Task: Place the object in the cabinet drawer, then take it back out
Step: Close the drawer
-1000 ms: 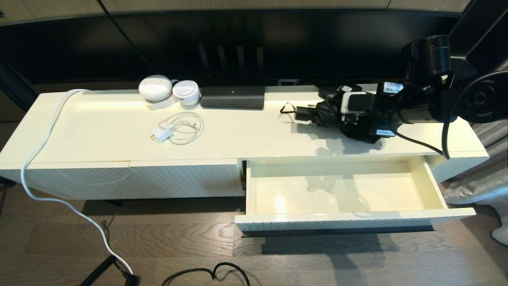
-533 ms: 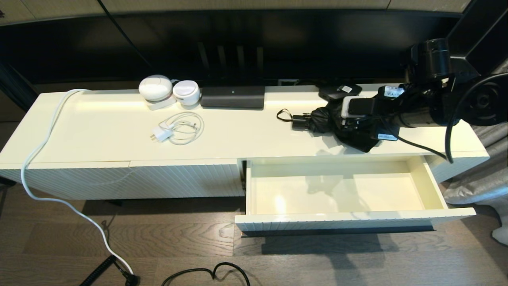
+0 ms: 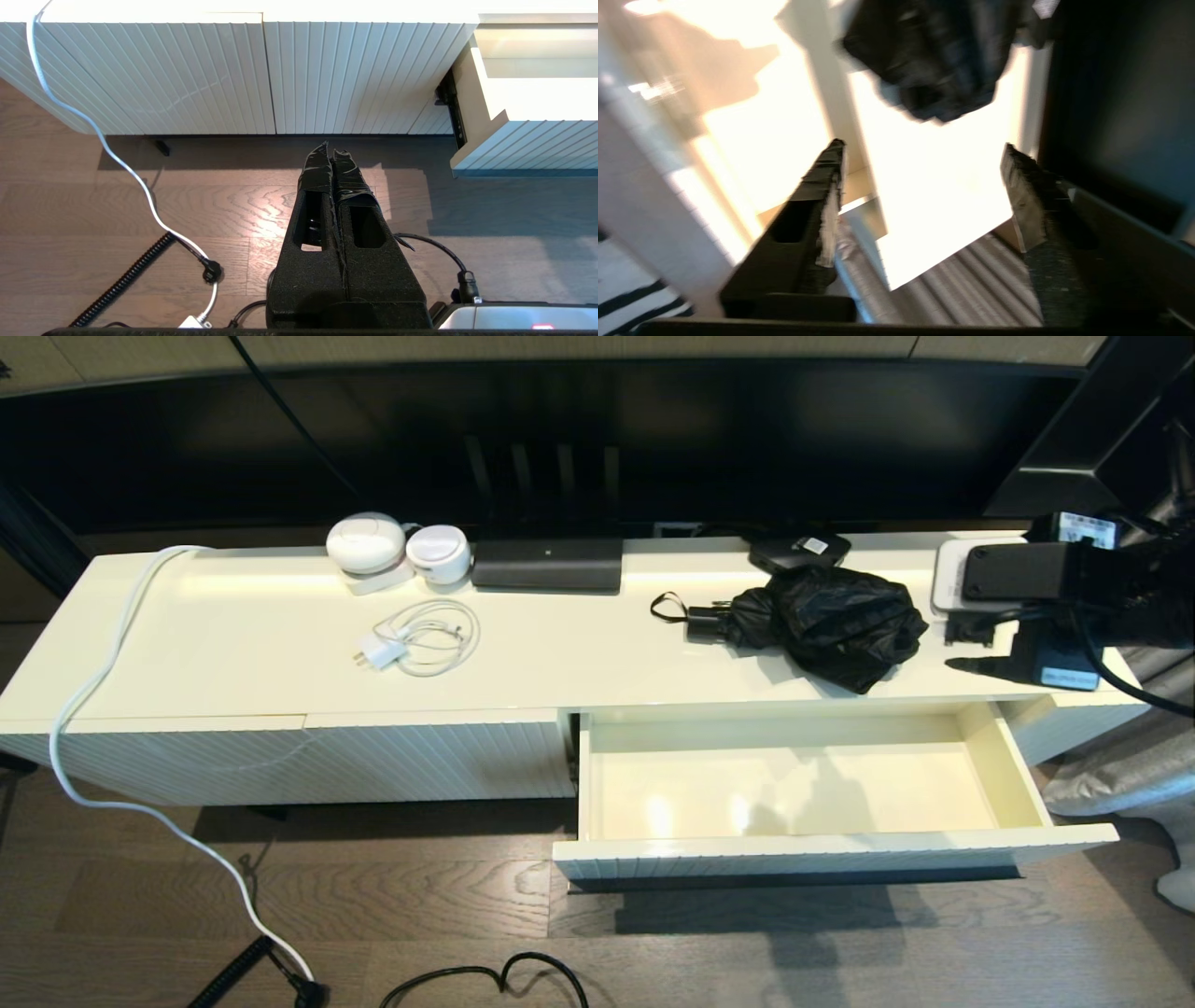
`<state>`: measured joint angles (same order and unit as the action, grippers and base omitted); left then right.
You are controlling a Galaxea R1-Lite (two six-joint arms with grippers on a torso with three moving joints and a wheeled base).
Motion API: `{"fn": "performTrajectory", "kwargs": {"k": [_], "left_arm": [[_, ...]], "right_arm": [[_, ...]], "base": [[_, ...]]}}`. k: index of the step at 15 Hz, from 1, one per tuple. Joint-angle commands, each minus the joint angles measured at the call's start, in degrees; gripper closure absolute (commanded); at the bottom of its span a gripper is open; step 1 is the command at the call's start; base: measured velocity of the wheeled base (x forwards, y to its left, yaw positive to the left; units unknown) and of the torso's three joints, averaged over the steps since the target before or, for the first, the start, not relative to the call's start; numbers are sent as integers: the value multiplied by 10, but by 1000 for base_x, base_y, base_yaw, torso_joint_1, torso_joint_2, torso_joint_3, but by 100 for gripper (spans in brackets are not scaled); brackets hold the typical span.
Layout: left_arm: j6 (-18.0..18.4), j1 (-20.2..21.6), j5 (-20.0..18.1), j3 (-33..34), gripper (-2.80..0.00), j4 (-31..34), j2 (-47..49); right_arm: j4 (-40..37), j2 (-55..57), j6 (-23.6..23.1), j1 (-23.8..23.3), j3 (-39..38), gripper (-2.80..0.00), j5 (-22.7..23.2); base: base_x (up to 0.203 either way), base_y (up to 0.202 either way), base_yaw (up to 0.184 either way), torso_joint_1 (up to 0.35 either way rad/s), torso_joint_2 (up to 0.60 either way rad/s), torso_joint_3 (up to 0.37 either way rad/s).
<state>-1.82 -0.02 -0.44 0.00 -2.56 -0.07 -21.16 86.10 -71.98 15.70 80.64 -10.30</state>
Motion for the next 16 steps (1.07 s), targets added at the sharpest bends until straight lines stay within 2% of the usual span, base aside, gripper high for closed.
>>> {"fn": "performTrajectory", "kwargs": {"k": [1,5,7,8,13,16], "left_arm": [[0,1,0,0,0,0,1],[0,1,0,0,0,0,1],[0,0,0,0,0,-1,1],[0,1,0,0,0,-1,1],[0,1,0,0,0,-1,1],[0,0,0,0,0,0,1]], "right_arm": [[-10,-74,0,0,-61,0,5],[-22,-137,66,3,-196,0,45],[-24,-140,135,36,-243,0,65],[-24,-136,149,45,-263,0,69],[-15,-69,166,57,-314,0,124],[11,-28,180,71,-331,0,180]], "base": [[0,0,0,0,0,0],[0,0,0,0,0,0],[0,0,0,0,0,0],[0,0,0,0,0,0],[0,0,0,0,0,0],[0,0,0,0,0,0]]}}
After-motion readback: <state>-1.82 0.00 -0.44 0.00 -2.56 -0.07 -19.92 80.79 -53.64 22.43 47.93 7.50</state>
